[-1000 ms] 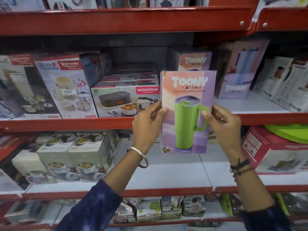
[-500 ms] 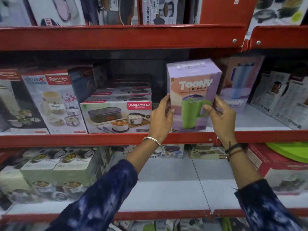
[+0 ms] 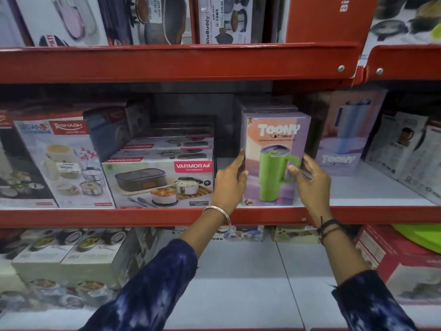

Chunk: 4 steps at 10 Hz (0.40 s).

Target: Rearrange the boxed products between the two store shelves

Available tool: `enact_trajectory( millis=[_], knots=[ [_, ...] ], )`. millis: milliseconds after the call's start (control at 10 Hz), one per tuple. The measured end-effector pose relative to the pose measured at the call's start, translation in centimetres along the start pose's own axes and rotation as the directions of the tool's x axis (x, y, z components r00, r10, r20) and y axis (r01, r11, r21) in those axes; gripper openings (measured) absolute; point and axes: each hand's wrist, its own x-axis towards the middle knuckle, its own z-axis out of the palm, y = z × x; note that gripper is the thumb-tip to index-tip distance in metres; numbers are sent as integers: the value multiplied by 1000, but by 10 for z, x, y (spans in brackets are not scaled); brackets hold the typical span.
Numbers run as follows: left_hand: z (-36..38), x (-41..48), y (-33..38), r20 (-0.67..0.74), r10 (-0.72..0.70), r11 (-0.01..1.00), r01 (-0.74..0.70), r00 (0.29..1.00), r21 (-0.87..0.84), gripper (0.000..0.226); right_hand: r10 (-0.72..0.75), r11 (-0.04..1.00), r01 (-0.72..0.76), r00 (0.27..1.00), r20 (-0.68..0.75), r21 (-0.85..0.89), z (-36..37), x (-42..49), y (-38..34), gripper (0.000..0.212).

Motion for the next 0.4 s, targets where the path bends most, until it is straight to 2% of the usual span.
enact_trajectory(
  millis=[300, 400],
  knots=[
    [-8, -4, 13, 60, 11, 998, -15, 998, 63, 57, 22, 994, -26, 999, -37, -106, 4, -7, -13, 46],
    [-18, -15, 20, 8, 98, 994, -98, 995, 49, 48, -121, 971, 82, 979, -165, -223, 13, -23, -23, 50]
  ],
)
